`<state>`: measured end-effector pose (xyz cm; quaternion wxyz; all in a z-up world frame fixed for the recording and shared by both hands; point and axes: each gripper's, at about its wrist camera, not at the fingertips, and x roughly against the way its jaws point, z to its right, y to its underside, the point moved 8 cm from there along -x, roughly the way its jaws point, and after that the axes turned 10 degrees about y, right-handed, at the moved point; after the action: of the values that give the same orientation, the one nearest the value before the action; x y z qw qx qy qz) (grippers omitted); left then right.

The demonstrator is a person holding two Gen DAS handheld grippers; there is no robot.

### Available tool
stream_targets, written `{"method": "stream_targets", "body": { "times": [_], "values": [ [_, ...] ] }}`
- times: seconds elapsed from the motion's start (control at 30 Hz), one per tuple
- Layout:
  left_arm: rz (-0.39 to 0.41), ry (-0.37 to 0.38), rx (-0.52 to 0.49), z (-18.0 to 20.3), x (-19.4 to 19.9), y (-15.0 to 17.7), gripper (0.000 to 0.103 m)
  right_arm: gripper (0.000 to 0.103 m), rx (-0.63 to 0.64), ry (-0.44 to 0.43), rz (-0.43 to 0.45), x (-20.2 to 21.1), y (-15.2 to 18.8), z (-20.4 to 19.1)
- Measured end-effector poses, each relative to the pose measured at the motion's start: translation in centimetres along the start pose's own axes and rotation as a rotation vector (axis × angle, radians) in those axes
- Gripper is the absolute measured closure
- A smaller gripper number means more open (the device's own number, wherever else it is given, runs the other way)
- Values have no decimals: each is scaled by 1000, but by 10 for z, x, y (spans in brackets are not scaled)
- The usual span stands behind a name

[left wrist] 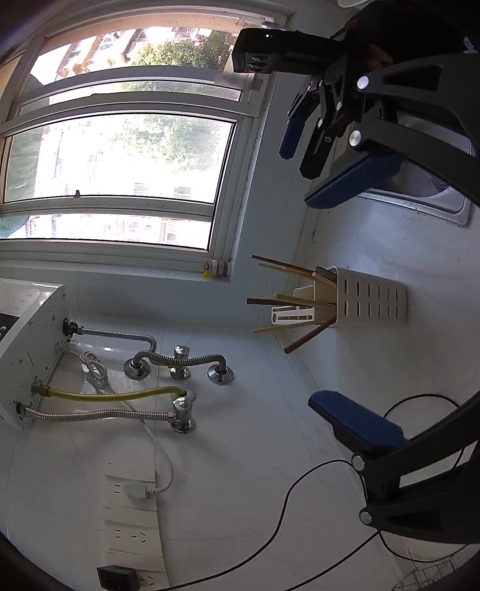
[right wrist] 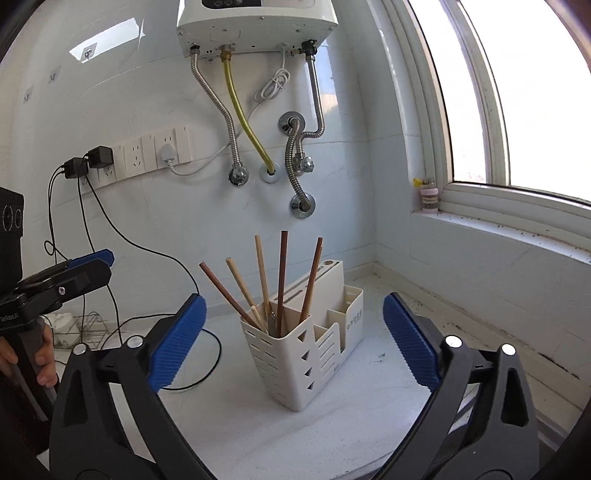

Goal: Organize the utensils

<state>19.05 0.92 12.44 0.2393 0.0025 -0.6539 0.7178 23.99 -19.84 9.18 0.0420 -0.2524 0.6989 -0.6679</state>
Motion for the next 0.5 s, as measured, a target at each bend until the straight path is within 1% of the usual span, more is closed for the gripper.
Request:
{"method": "stream_targets", "body": {
  "times": [0.1,0.17,0.3,0.43,0.5],
  "values": [
    [-49,17,2,2,-6,14,5,8,-26,-1,-33,5,11,5],
    [-78,10,1,3,-9,26,5,8,-43,11,-61,5,20,10],
    [-119,32,32,4,-15,48,5,8,-79,13,-110,6,37,19],
    [-166,13,48,1,-25,68,5,8,-59,14,-117,10,47,22],
    [-178,24,58,2,-29,75,5,8,-46,19,-121,12,51,22]
  ]
}}
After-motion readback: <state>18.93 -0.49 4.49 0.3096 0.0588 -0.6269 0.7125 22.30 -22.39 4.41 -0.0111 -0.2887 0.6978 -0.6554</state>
